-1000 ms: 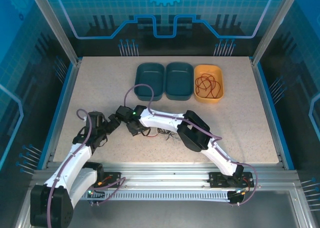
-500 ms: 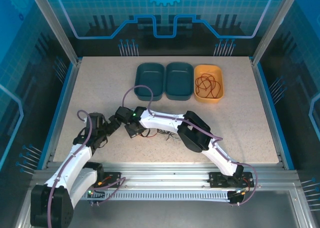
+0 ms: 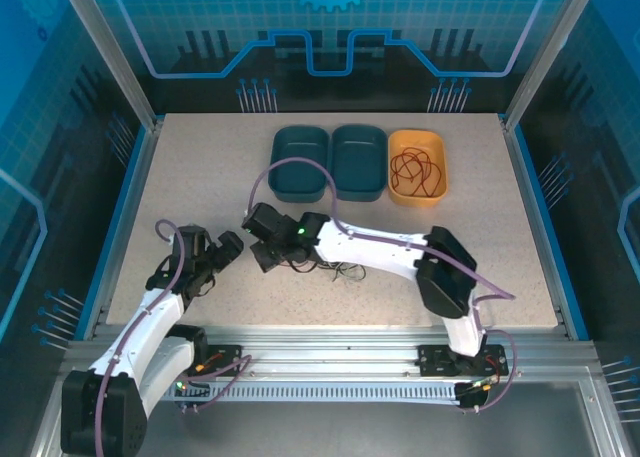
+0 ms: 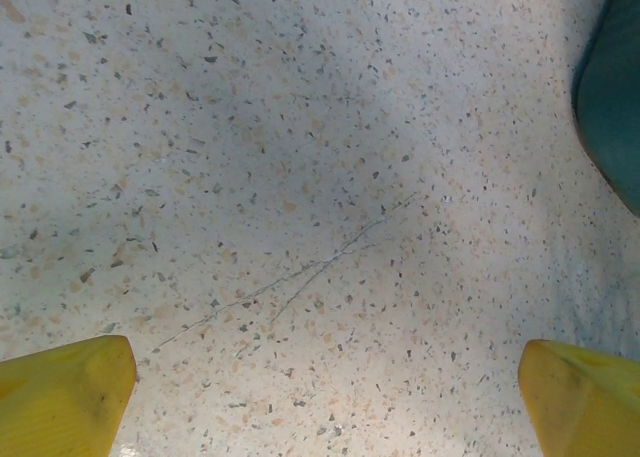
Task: Untangle the cables
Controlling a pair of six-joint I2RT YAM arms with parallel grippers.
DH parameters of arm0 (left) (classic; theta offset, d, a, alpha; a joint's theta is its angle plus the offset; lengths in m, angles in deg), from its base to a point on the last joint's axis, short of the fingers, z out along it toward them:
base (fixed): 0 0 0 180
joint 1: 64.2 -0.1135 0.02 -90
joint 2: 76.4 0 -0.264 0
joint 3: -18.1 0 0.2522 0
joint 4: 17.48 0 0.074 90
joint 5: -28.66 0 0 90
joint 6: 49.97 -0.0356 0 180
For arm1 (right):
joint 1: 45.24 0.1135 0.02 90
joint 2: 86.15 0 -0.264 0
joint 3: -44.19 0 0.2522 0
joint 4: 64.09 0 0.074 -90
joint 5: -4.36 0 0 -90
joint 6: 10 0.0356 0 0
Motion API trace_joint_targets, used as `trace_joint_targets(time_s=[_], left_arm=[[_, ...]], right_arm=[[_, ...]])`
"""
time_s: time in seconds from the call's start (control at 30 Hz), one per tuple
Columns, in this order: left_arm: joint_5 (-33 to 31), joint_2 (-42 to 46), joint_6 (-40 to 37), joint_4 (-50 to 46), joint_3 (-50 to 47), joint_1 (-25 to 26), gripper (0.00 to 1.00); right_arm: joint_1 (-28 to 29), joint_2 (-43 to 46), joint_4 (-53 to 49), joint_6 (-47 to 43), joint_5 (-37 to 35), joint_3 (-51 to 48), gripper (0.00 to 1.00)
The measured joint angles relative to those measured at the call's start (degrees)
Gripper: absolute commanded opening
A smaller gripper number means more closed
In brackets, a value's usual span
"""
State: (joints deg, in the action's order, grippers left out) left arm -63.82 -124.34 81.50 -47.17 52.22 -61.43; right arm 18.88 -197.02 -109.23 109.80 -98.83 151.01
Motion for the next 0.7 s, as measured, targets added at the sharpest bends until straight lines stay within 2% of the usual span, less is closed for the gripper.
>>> trace_joint_targets(time_s=[0.2,0.7], left_arm=[[3.32,0.00,-1.22,2.36,0.00,0.00,0.99],[10.78,0.02,-2.45,8.87,-0.17,1.20,0.99]], right_arm=[[0.00,7.23,3.54,-2.34,-0.70,-1.27,0.00],[0.00,18.88,2.45,-6.82,-9.31,-1.01,0.00]])
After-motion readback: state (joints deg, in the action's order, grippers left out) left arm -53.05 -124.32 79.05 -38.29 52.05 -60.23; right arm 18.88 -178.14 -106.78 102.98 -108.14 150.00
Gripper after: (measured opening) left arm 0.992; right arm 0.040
